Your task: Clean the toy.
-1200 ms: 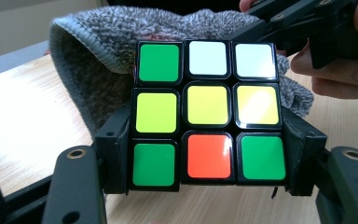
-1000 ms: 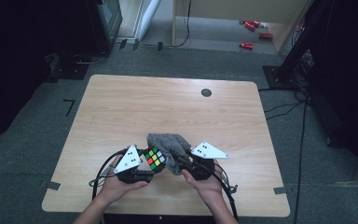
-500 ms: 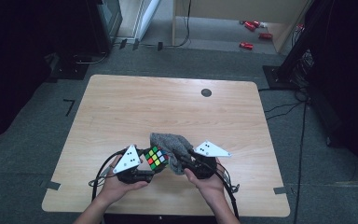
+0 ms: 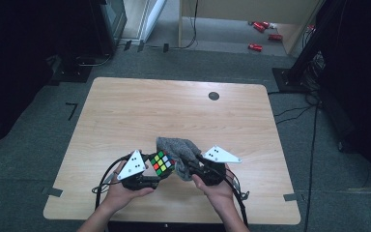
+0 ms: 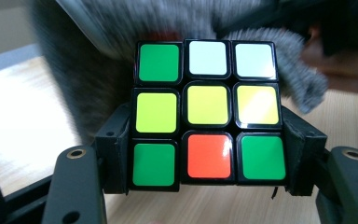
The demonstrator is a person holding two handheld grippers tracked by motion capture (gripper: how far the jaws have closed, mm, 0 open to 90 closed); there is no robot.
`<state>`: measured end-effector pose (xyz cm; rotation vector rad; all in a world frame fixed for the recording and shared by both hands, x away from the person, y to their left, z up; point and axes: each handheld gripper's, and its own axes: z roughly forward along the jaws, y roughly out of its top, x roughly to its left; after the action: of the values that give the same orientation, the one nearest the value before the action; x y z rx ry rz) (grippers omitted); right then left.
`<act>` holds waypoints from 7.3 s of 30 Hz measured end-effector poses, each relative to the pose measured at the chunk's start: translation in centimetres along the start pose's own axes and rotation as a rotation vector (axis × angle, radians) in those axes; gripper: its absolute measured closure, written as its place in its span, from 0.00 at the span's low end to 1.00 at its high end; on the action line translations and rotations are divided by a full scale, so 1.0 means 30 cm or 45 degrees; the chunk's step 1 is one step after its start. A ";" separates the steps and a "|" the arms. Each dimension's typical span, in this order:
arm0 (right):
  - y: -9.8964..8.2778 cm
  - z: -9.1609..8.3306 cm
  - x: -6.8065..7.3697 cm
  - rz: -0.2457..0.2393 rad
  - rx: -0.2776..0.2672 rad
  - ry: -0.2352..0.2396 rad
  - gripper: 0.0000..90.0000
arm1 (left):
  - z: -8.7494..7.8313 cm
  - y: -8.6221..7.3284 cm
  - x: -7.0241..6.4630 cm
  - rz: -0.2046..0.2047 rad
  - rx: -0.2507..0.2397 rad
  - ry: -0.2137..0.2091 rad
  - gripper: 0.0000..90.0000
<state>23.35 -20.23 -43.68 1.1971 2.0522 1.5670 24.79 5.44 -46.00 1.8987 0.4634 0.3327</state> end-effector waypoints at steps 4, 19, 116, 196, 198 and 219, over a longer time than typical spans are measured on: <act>0.013 -0.007 0.027 -0.027 -0.021 0.021 0.77 | 0.018 -0.007 -0.016 0.026 0.035 -0.004 0.38; -0.007 0.007 0.007 -0.022 0.011 -0.022 0.77 | -0.006 0.001 0.004 0.006 0.002 0.017 0.38; 0.000 -0.001 0.021 -0.036 -0.005 -0.009 0.78 | -0.031 0.005 0.016 0.011 -0.057 0.017 0.38; -0.016 0.009 0.022 -0.024 -0.007 0.004 0.78 | -0.014 -0.002 0.008 0.029 -0.012 0.016 0.38; -0.014 0.008 0.025 -0.024 -0.007 0.009 0.78 | -0.019 -0.004 0.018 0.010 -0.023 0.015 0.38; -0.006 0.003 0.035 -0.034 -0.011 0.016 0.78 | -0.017 -0.005 0.021 0.003 -0.020 0.026 0.38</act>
<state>22.70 -19.38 -43.63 1.1549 2.0589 1.5738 25.10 6.20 -45.94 1.8821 0.4707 0.3566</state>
